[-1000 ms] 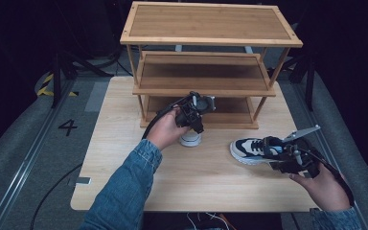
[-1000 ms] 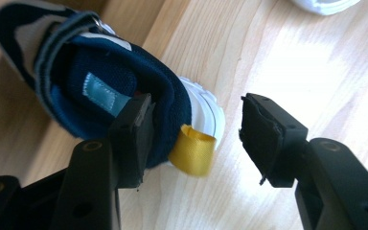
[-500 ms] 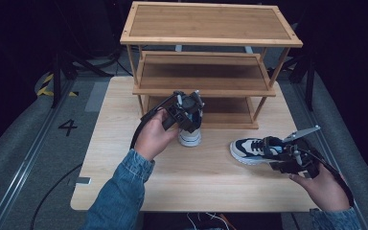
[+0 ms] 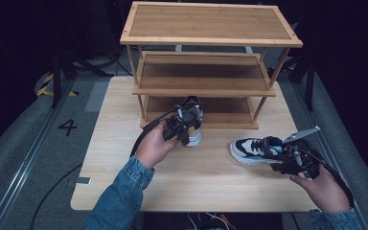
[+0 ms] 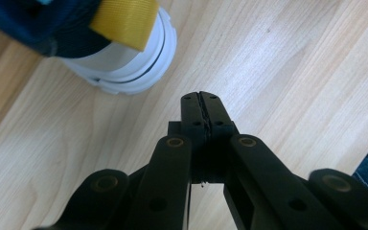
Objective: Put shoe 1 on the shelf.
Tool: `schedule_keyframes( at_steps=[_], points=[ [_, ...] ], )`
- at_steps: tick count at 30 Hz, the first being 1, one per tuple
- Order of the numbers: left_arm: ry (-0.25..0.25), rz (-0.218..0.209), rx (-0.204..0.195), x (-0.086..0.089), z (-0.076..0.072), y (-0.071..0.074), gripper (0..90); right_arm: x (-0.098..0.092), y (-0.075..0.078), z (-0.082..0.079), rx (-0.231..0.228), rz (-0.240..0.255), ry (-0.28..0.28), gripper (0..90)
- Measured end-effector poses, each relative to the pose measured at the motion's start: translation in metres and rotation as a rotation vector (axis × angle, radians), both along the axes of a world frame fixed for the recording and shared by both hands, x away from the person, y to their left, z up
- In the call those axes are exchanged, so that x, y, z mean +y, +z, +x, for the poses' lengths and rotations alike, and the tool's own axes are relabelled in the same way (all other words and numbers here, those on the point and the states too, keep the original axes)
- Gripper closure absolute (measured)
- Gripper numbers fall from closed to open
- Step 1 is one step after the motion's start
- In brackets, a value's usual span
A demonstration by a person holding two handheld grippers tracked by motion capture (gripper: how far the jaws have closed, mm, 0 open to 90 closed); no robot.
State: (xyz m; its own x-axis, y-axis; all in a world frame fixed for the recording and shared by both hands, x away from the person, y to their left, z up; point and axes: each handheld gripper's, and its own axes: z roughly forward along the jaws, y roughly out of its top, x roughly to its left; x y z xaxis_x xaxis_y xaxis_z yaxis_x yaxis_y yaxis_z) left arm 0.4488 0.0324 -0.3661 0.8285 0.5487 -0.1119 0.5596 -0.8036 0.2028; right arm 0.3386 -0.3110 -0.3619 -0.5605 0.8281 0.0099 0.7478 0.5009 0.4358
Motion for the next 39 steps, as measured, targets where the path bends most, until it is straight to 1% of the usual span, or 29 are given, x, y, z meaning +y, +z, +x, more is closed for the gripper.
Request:
schedule_keyframes(
  at_steps=[1,4,5,6,7,8,9,11,13,16,17,18,20,21,22,23,25,27,28,29,30,31,32,33,34,35,36,37,39],
  points=[
    [0.0,0.0,0.0,0.0,0.0,0.0,89.7,0.0,0.0,0.0,0.0,0.0,0.0,46.9],
    [0.001,0.015,-0.03,-0.004,0.004,-0.007,89.7,0.0,0.0,-0.001,-0.003,-0.001,0.001,46.9],
    [0.007,0.019,-0.032,-0.004,0.006,-0.008,89.7,0.0,0.0,-0.001,-0.003,-0.002,0.002,46.9],
    [0.012,0.028,-0.041,-0.005,0.008,-0.01,89.7,0.0,0.0,-0.001,-0.003,-0.003,0.001,46.9],
    [0.021,0.028,-0.045,-0.004,0.009,-0.012,89.7,0.0,0.0,-0.001,-0.001,-0.003,-0.001,46.9],
    [0.029,0.041,-0.052,-0.003,0.012,-0.013,89.7,-0.001,-0.001,-0.002,0.001,-0.003,-0.003,46.9],
    [0.033,0.042,-0.062,-0.003,0.013,-0.014,89.7,-0.001,-0.001,-0.002,0.002,-0.004,-0.004,46.9],
    [0.037,0.049,-0.063,-0.002,0.015,-0.015,89.7,-0.001,-0.001,-0.002,0.002,-0.004,-0.004,46.9],
    [0.047,0.042,-0.055,-0.001,0.018,-0.016,89.7,-0.002,-0.001,-0.003,0.002,-0.006,-0.009,46.9],
    [0.059,0.034,-0.066,-0.002,0.02,-0.016,89.7,-0.003,-0.002,-0.005,0.004,-0.005,-0.013,46.9],
    [0.057,0.03,-0.079,-0.003,0.021,-0.017,89.6,-0.004,-0.002,-0.005,0.004,-0.006,-0.014,46.8],
    [0.059,0.039,-0.082,-0.004,0.022,-0.016,89.7,-0.005,-0.002,-0.006,0.003,-0.007,-0.018,46.9],
    [0.071,0.026,-0.093,-0.005,0.025,-0.017,89.7,-0.006,-0.002,-0.007,0.004,-0.007,-0.023,46.8],
    [0.071,0.026,-0.093,-0.005,0.025,-0.017,89.7,-0.007,-0.002,-0.007,0.005,-0.007,-0.026,46.9],
    [0.072,0.02,-0.082,-0.006,0.027,-0.017,89.7,-0.007,-0.002,-0.008,0.007,-0.008,-0.03,46.9],
    [0.072,0.02,-0.082,-0.006,0.027,-0.017,89.7,-0.007,-0.003,-0.008,0.007,-0.007,-0.029,46.8],
    [0.07,0.001,-0.086,-0.008,0.029,-0.016,89.7,-0.008,-0.003,-0.009,0.007,-0.01,-0.03,46.9],
    [0.06,0.003,-0.091,-0.01,0.03,-0.015,89.7,-0.009,-0.004,-0.01,0.009,-0.011,-0.032,46.8],
    [0.062,-0.01,-0.088,-0.011,0.033,-0.013,89.7,-0.009,-0.005,-0.01,0.013,-0.007,-0.034,46.7],
    [0.062,-0.01,-0.088,-0.011,0.033,-0.013,89.7,-0.009,-0.005,-0.01,0.013,-0.007,-0.034,46.7],
    [0.075,-0.04,-0.091,-0.01,0.034,-0.01,89.7,-0.01,-0.005,-0.011,0.016,-0.002,-0.039,46.7],
    [0.07,-0.042,-0.126,-0.01,0.035,-0.009,89.7,-0.01,-0.006,-0.011,0.017,-0.001,-0.041,46.7],
    [0.088,-0.025,-0.143,-0.011,0.036,-0.008,89.7,-0.011,-0.006,-0.012,0.017,-0.003,-0.041,46.7],
    [0.09,-0.027,-0.152,-0.011,0.038,-0.008,89.7,-0.012,-0.006,-0.012,0.015,-0.002,-0.045,46.7],
    [0.098,-0.034,-0.147,-0.011,0.04,-0.008,89.7,-0.012,-0.005,-0.013,0.019,0.002,-0.048,46.7],
    [0.105,-0.039,-0.153,-0.011,0.042,-0.009,89.6,-0.012,-0.005,-0.013,0.017,0.003,-0.047,46.7],
    [0.115,-0.035,-0.154,-0.011,0.043,-0.009,89.7,-0.012,-0.005,-0.014,0.02,0.003,-0.048,46.8],
    [0.115,-0.035,-0.154,-0.011,0.043,-0.009,89.7,-0.013,-0.006,-0.014,0.019,0.001,-0.047,46.8],
    [0.116,-0.046,-0.166,-0.011,0.047,-0.01,89.7,-0.013,-0.007,-0.014,0.023,0.005,-0.051,46.7]
  ],
)
